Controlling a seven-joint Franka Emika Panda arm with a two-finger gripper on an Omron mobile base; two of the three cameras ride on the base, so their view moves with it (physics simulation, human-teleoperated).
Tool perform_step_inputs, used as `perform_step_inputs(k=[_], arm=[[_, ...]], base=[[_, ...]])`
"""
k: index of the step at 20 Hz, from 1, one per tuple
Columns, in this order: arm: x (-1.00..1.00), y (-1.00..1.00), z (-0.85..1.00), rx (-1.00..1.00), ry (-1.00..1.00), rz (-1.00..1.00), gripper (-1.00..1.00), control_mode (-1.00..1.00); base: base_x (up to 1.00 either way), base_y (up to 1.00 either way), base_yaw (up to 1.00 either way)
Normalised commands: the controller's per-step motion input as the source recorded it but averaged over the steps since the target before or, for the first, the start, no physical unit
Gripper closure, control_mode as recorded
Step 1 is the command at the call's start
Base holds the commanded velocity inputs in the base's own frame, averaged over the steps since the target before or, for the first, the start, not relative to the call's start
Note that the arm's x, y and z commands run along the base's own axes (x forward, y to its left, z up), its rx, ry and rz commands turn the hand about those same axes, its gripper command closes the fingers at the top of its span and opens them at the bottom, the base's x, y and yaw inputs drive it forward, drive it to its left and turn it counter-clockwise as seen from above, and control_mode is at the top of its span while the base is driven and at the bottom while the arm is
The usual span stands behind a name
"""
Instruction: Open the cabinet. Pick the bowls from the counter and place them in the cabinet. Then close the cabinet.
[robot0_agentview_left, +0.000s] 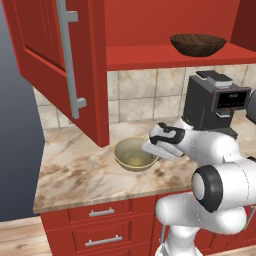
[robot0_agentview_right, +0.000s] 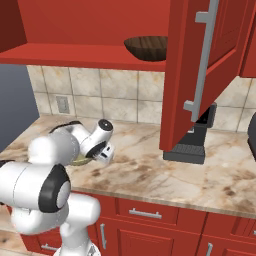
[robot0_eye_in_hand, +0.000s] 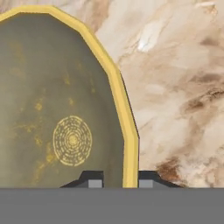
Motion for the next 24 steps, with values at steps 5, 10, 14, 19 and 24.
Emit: perform_step_inputs(k=[5, 10, 14, 19, 24], arm=[[-0.60, -0.18, 0.16, 0.09, -0.03, -0.24, 1.00, -1.00], [-0.38, 0.00, 0.57, 0.03, -0.07, -0.13, 1.00, -1.00], [-0.27, -0.04, 0.70, 0.01, 0.03, -0.02, 1.00, -1.00], [-0.41, -0.14, 0.69, 0.00, 0.16, 0.00, 1.00, -1.00], [-0.47, -0.26, 0.88, 0.00, 0.22, -0.01, 1.00, -1.00]], base=[[0.00, 0.00, 0.00], [0.00, 0.00, 0.00], [0.00, 0.00, 0.00], [0.00, 0.00, 0.00], [0.00, 0.00, 0.00]])
